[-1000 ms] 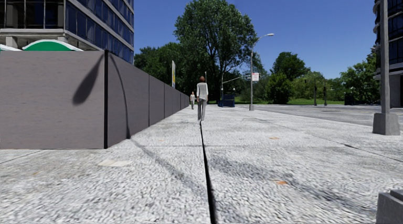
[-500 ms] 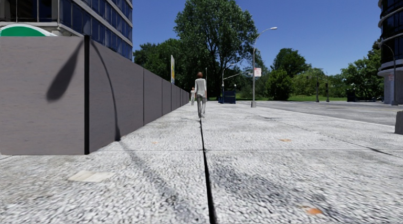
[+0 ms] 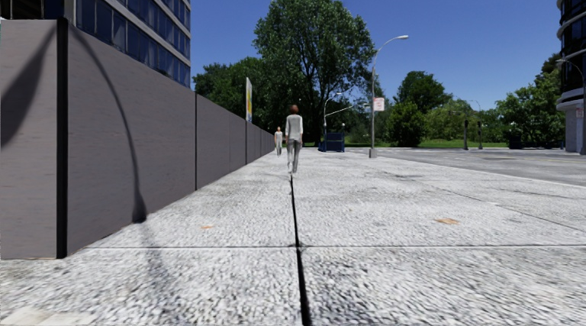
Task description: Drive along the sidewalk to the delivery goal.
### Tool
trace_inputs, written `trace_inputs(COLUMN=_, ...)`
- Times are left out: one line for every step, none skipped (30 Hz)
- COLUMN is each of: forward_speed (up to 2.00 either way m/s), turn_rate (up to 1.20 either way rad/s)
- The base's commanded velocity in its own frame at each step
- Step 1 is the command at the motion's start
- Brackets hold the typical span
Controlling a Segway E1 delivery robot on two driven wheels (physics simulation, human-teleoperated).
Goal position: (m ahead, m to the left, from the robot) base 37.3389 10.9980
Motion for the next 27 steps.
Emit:
trace_inputs(forward_speed=1.99, turn_rate=0.00)
trace_inputs(forward_speed=1.99, turn_rate=0.00)
trace_inputs(forward_speed=1.99, turn_rate=0.00)
trace_inputs(forward_speed=1.99, turn_rate=0.00)
trace_inputs(forward_speed=1.99, turn_rate=0.00)
trace_inputs(forward_speed=1.99, turn_rate=0.00)
trace_inputs(forward_speed=1.99, turn_rate=0.00)
trace_inputs(forward_speed=1.99, turn_rate=0.00)
trace_inputs(forward_speed=1.99, turn_rate=0.00)
trace_inputs(forward_speed=1.99, turn_rate=0.00)
trace_inputs(forward_speed=1.99, turn_rate=0.00)
trace_inputs(forward_speed=1.99, turn_rate=0.00)
trace_inputs(forward_speed=1.99, turn_rate=0.00)
trace_inputs(forward_speed=1.99, turn_rate=0.00)
trace_inputs(forward_speed=1.99, turn_rate=0.00)
trace_inputs(forward_speed=1.99, turn_rate=0.00)
trace_inputs(forward_speed=1.99, turn_rate=0.00)
trace_inputs(forward_speed=1.99, turn_rate=0.00)
trace_inputs(forward_speed=1.99, turn_rate=-0.17)
trace_inputs(forward_speed=1.99, turn_rate=-0.17)
trace_inputs(forward_speed=1.99, turn_rate=-0.31)
trace_inputs(forward_speed=1.99, turn_rate=-0.35)
trace_inputs(forward_speed=1.99, turn_rate=-0.36)
trace_inputs(forward_speed=1.99, turn_rate=-0.36)
trace_inputs(forward_speed=1.99, turn_rate=-0.36)
trace_inputs(forward_speed=1.99, turn_rate=-0.37)
trace_inputs(forward_speed=1.99, turn_rate=-0.37)
